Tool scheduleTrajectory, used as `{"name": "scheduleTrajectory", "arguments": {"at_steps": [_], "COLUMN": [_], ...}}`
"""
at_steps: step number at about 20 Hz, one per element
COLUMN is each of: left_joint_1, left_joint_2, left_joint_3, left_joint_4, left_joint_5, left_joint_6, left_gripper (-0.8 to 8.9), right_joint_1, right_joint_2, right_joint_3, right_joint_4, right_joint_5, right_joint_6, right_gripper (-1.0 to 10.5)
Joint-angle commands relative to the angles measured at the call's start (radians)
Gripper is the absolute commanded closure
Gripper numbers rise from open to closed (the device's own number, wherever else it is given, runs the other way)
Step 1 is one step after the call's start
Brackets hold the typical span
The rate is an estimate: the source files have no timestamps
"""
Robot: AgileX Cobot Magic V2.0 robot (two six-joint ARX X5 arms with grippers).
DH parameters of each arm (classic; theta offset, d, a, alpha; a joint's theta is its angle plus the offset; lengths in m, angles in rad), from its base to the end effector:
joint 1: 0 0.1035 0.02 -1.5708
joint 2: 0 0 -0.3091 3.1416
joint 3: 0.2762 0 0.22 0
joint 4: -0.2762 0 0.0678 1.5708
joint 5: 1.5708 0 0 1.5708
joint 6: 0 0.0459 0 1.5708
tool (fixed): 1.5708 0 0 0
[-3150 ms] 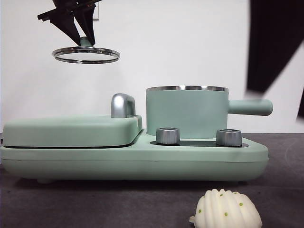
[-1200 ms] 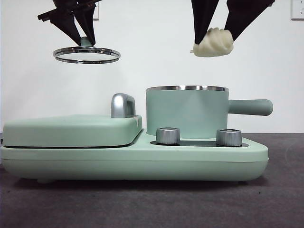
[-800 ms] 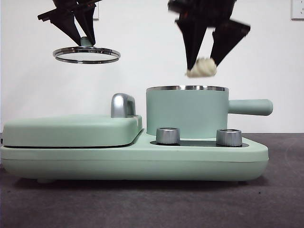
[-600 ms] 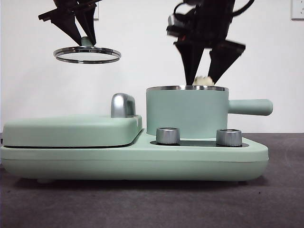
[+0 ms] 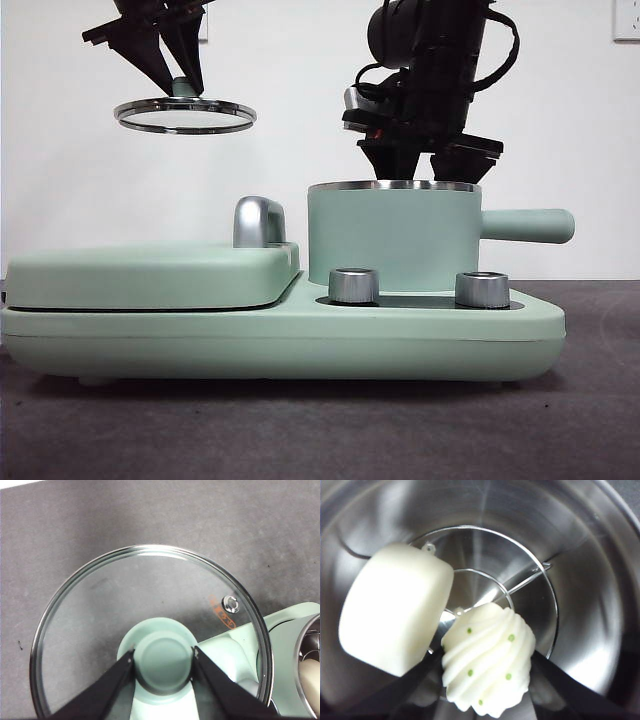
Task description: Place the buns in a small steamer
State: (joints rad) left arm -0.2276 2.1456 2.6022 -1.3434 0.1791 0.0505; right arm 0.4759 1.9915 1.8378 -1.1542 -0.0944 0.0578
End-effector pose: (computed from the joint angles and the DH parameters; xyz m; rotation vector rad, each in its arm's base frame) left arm 0.4102 -0.1034 0.4225 0.0681 0.8826 -0.4020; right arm 0.3483 0.1844 0.3029 -0.2027 1.3116 0.4475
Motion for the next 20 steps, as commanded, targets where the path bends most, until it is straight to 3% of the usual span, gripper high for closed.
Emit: {"name": "scheduleTrajectory", "arguments": {"at_steps": [1, 3, 7, 14, 20], "left_joint_1": [-0.004, -0.004, -0.004, -0.007, -0.017], "left_joint_2": [-0.01, -0.01, -0.01, -0.01, -0.01], "left_joint_3": [0.045, 0.045, 0.045, 0.045, 0.045], "left_joint_4": [0.016, 0.016, 0.017, 0.016, 0.015], "left_joint_5": [0.005, 0.005, 0.005, 0.005, 0.005], "left_joint_6": [-0.007, -0.007, -0.007, -0.007, -0.007], "left_gripper": [7.27, 7.27, 7.27, 7.27, 7.27], "right_joint_1": [0.005, 0.005, 0.004, 0.005, 0.014], "right_joint_2": [0.021, 0.02, 0.019, 0.01, -0.224], "right_joint_3": [0.027, 0.027, 0.063, 0.352, 0.229], "right_joint_4": [0.003, 0.002, -0.029, -0.261, -0.267], "right_joint_5": [0.002, 0.024, 0.057, 0.072, 0.069], "right_joint_6": [-0.011, -0.011, -0.017, -0.018, -0.01], "right_gripper": [6.2, 5.4, 5.2, 5.2, 5.2]}}
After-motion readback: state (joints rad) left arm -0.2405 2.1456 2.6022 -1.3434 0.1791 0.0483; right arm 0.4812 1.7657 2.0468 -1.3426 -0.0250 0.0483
